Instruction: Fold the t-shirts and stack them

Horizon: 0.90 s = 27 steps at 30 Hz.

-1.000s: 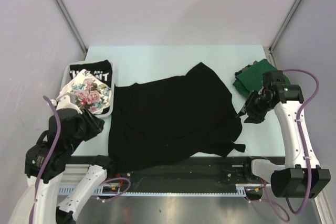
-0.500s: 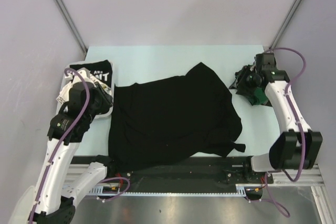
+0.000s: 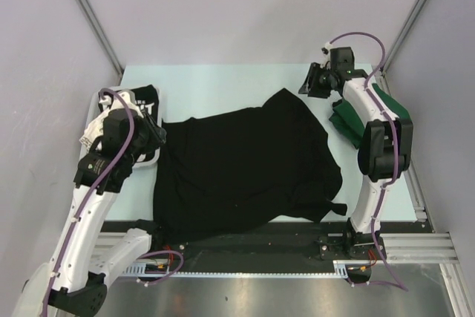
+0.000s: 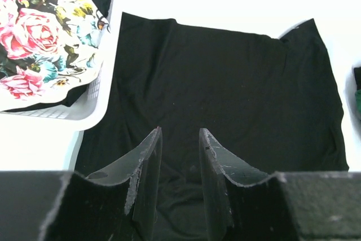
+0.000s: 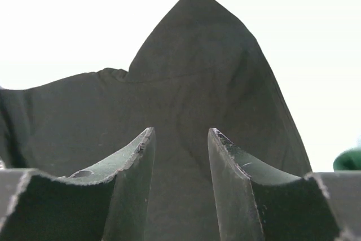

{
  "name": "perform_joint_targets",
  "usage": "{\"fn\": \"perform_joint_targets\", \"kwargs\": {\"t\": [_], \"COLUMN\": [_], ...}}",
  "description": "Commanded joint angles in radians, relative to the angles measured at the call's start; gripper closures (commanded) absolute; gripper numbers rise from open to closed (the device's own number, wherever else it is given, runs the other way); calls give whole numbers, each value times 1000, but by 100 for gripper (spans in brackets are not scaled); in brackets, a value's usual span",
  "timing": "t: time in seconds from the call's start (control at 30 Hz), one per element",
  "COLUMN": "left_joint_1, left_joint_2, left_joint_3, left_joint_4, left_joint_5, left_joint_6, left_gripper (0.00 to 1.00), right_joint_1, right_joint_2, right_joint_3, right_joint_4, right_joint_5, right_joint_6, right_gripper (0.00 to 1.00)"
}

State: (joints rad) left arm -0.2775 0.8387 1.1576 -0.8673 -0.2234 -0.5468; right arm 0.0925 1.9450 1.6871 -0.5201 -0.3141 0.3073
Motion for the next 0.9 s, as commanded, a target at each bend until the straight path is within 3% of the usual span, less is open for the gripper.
{"fn": "perform_joint_targets", "kwargs": {"t": [0.0,0.1,0.23,0.43,0.57,0.87], "left_joint_1": [-2,0,-2,-2,0,-2], "left_joint_2": [20,37,80,160,181,178], "left_joint_3": [2,-6,-19,14,43,54], "left_joint_4": [43,67,100,135,134,134], "left_joint_5": [44,48,42,74,82,128], "left_joint_6": [28,25,21,21,28,67], "left_gripper": [74,90,96,88,78,72], "right_joint_1": [6,-10,-13,-23,-51,-74], "right_joint_2": [55,83,107,132,175,261], "right_joint_3": [77,69,62,69,88,118], "right_joint_4": [20,41,48,42,43,69], "right_joint_5": [12,-8,-25,1,-22,-19], "right_joint_6": [-88,-76,-73,-115,-116,-123], "right_gripper": [56,68,82,64,64,62]}}
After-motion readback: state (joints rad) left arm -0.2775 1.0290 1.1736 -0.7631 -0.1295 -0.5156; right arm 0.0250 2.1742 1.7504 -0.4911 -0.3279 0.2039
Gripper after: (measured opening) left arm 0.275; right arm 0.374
